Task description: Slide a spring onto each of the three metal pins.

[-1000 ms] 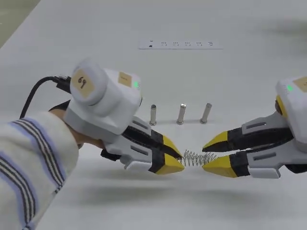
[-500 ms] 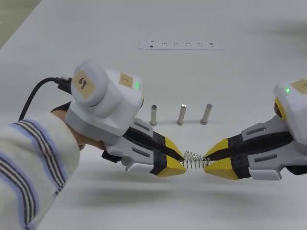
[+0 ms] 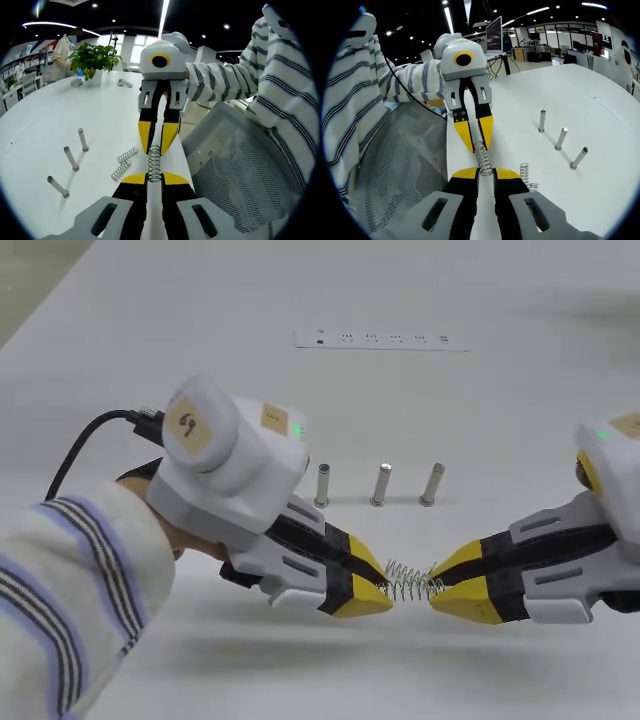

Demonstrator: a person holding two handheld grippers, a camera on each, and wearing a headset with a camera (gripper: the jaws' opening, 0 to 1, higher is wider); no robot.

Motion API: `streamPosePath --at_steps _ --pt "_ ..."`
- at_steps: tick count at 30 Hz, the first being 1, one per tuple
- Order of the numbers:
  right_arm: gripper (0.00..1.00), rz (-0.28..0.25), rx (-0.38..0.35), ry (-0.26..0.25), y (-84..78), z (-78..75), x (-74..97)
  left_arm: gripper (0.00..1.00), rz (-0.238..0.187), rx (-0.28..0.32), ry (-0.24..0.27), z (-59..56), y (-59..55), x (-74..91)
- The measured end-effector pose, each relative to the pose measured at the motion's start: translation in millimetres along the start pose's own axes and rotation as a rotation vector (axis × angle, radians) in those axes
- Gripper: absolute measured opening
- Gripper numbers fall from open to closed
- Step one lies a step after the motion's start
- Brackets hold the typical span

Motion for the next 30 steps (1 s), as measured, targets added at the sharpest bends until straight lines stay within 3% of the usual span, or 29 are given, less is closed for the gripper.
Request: streamPosePath --at_steps 10,14,21,25,30 --pt "0.09 0.017 -0.019 0.005 1.9 1.4 3.4 0.02 -0.005 -0.008 0.022 -1.9 -2.6 -4.5" --pt "0.08 0.041 -0.039 0.019 1.3 4.7 3.4 0.02 0.013 -0.024 0.014 -5.9 -2.7 -5.8" --pt "0.08 0.066 -0.018 0.014 4.7 5.3 2.6 0.02 0.017 -0.032 0.021 -5.8 -9.2 -12.8" --pt "0.08 0.126 0.01 0.017 1.4 5.7 -0.2 0.02 0.023 -0.034 0.018 -5.7 -15.4 -20.4" --pt "0.08 0.159 0.034 0.022 0.9 8.6 -4.4 0.02 0.056 -0.083 0.027 -6.5 -21.9 -25.7"
Point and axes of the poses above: the centre of the closed fingertips' face, and the gripper's own axes: x roughly backward along the fingers, z roughly to its left, y roughly out of its top, the point moved 3 cm from there along x, roughly backward along the fingers, and after that the axes turned 2 degrees about x, right-handed, at the moved point
